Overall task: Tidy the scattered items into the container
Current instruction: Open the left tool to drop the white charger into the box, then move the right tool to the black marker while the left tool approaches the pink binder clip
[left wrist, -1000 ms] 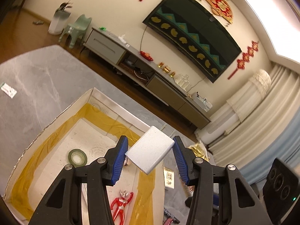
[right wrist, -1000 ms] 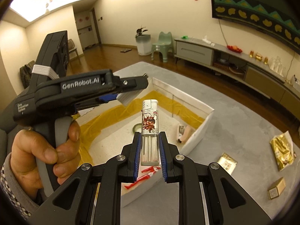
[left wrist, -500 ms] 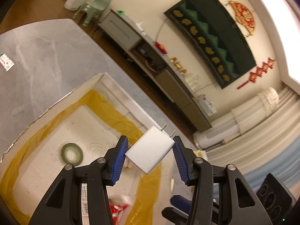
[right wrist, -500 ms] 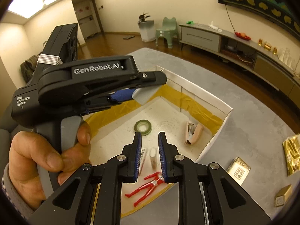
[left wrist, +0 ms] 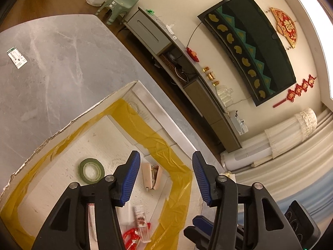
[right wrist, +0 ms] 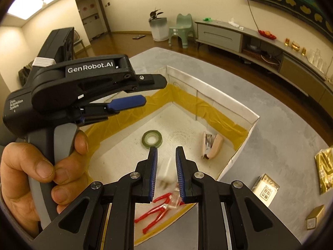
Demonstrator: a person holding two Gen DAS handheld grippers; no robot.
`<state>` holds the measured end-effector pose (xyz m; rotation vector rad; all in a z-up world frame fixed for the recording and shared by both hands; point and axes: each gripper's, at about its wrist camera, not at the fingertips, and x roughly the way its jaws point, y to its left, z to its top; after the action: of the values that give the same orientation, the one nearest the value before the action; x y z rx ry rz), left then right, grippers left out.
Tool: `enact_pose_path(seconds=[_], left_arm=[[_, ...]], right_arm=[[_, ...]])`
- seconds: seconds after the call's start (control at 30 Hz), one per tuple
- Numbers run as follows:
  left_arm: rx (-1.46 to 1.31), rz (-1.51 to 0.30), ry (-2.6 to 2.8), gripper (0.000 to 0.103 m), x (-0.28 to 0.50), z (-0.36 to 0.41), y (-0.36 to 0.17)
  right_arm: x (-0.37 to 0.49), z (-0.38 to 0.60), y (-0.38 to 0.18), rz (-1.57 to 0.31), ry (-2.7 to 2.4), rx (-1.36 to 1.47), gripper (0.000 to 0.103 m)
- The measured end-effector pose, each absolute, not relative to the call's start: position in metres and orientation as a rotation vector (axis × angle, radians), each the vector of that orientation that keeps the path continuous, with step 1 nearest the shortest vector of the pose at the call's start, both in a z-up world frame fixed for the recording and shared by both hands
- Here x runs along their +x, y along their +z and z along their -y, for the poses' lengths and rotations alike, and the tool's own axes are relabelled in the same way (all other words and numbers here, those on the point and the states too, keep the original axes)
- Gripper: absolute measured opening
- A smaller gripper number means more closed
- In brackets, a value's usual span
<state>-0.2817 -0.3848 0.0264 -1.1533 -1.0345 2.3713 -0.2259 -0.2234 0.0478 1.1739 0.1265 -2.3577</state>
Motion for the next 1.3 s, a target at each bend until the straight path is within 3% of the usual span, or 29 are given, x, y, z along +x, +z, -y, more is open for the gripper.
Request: enact_pose_path(seconds=[0.6, 1.03, 1.3], left_arm=[[-1.144, 0.899, 2.426, 0.053, -0.271, 0.375, 0.041], [-0.987, 0.379, 2.733, 0.053, -0.217, 0.338, 0.096], [-0.890, 0.224, 2.788, 0.053, -0.186, 0.327, 0.116]], right_arm=[[-0.219, 0.223, 0.053, -0.114, -2.358, 1.173, 0.020], [-0.168, 0.191, 0.075, -0.050, -2.358, 1.103, 0.020], [-0.135, 0.173, 0.087, -0.013, -2.361, 1.056, 0.020]])
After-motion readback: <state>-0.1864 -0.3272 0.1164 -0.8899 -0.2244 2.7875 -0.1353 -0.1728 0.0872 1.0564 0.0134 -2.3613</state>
